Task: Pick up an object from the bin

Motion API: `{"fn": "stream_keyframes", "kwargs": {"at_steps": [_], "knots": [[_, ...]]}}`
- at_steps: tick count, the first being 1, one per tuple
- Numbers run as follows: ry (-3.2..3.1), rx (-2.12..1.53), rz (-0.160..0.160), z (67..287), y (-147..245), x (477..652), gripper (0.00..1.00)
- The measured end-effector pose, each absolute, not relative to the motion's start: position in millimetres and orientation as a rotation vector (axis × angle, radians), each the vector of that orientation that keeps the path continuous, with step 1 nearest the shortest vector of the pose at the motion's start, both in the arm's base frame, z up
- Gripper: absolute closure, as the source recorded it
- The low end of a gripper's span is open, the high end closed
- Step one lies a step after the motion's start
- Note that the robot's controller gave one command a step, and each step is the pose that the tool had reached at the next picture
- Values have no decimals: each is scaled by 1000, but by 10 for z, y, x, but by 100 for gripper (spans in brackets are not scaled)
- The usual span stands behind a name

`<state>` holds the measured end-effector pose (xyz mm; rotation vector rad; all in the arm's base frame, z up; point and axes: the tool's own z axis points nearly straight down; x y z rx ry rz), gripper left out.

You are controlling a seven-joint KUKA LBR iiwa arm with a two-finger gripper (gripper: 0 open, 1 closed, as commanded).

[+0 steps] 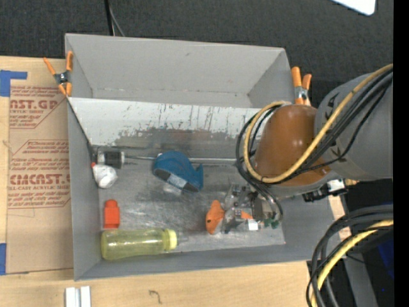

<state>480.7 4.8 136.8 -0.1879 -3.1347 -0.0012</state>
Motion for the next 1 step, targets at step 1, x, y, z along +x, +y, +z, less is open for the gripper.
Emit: {"fn": "stream_keyframes", "kwargs": {"at_steps": [1], "knots": [[-3136,-188,-1,1503,48,4810,100]]}}
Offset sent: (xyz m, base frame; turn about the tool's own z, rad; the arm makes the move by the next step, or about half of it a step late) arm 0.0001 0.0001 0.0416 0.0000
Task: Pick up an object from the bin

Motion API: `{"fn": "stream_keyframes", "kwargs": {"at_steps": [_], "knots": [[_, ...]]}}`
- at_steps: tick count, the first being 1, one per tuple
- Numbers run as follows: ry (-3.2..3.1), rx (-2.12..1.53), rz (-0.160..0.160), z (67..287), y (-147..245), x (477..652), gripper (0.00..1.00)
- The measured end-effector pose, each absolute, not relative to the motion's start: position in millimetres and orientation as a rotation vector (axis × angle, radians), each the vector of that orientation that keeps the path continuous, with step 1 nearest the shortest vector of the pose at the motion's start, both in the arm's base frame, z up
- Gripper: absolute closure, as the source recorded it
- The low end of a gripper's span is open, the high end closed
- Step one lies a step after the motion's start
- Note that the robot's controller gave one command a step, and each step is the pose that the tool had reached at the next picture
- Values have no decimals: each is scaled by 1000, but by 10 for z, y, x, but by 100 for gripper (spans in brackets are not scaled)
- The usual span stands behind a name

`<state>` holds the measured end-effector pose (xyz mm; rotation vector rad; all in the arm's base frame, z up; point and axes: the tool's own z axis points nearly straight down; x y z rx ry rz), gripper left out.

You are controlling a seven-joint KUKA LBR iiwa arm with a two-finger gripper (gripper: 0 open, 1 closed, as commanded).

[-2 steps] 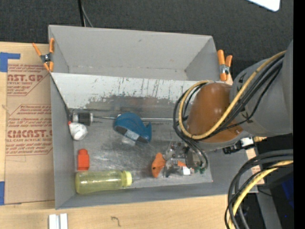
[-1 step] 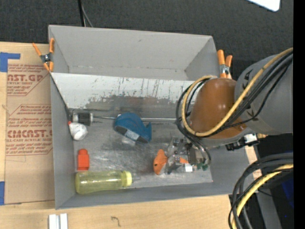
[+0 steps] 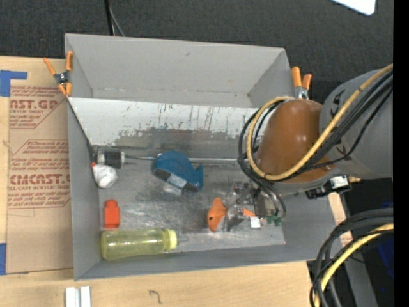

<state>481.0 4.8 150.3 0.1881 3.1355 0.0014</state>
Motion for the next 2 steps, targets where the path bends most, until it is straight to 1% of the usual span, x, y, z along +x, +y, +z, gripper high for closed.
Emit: {"fn": "stream_keyframes", "kwargs": {"at_steps": [2], "knots": [[3135,187,2,1679,50,4812,100]]}}
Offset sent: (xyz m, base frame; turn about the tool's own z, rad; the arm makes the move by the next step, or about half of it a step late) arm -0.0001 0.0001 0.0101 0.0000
